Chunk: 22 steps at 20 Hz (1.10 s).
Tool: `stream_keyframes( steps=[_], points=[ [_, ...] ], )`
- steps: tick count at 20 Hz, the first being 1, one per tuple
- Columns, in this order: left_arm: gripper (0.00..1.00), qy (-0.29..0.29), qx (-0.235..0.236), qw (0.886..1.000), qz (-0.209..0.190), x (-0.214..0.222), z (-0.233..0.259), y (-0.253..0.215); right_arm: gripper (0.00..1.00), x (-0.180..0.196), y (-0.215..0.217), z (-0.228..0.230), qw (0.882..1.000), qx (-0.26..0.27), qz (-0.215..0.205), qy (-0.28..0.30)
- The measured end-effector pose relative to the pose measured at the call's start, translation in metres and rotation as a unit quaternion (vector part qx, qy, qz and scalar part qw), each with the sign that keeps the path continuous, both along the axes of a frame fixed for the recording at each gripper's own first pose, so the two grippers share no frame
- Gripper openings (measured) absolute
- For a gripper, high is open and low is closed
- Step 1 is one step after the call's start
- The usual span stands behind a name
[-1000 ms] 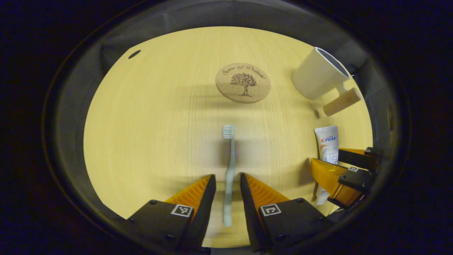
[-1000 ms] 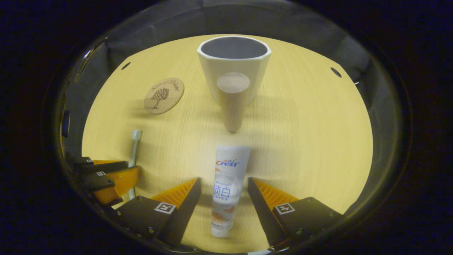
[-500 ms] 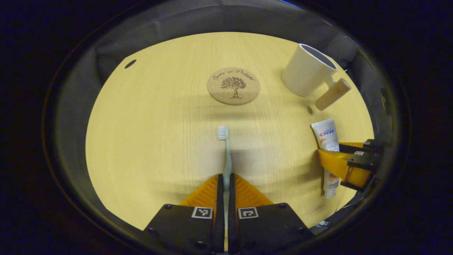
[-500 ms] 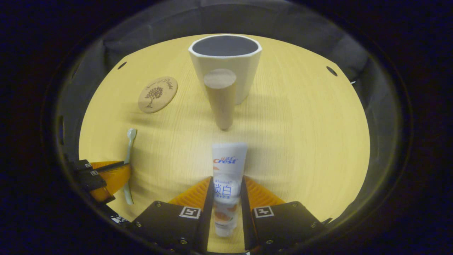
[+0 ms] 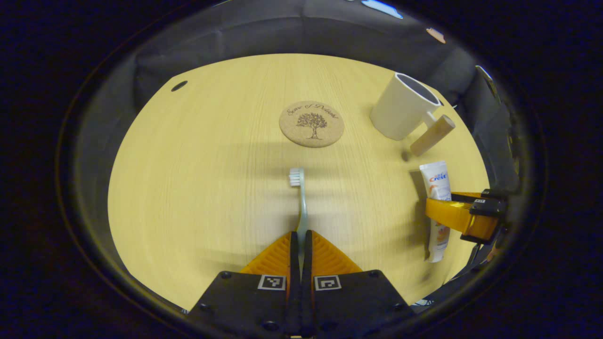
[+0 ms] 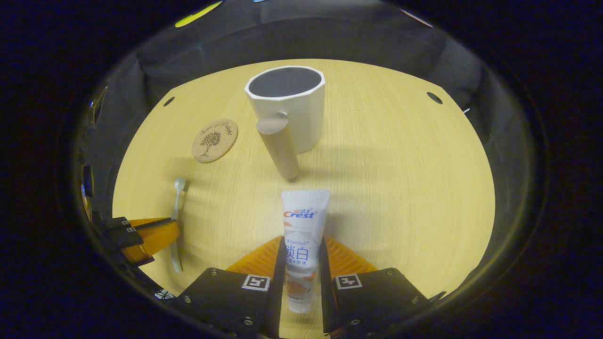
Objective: Put the toothbrush and toothpaste on the desktop into the cup, then pick up the cup and place it on the coaster on the desktop.
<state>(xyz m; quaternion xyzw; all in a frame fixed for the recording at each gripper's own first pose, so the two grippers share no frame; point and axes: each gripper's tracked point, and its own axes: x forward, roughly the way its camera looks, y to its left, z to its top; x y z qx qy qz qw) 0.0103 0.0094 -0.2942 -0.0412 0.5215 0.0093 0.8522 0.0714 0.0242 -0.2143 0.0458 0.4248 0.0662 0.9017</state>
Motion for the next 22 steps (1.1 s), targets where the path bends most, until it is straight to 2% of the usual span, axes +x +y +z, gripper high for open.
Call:
stream_keyframes(
  steps=[6,11,13,16,20,22],
  points=[
    [0.08,-0.058,-0.025,0.998,0.015,-0.002,0.022,-0.009,0.34,-0.011,0.004,0.02,0.998,0.015,0.015,-0.057],
    [0.08,-0.11,-0.037,0.993,0.026,-0.01,0.053,-0.006,0.37,-0.019,0.011,0.047,0.993,0.033,0.02,-0.108],
    [0.06,-0.124,-0.052,0.99,0.034,-0.011,0.062,-0.009,0.35,-0.022,0.014,0.058,0.991,0.04,0.021,-0.123],
    [0.08,-0.143,-0.063,0.987,0.039,-0.011,0.077,-0.007,0.35,-0.022,0.013,0.075,0.988,0.041,0.02,-0.148],
    [0.08,-0.175,-0.067,0.982,0.037,-0.006,0.101,-0.008,0.34,-0.02,0.015,0.104,0.981,0.054,0.018,-0.186],
    [0.08,-0.194,-0.073,0.978,0.038,0.003,0.116,-0.013,0.36,-0.013,0.016,0.128,0.973,0.061,0.017,-0.221]
  ],
)
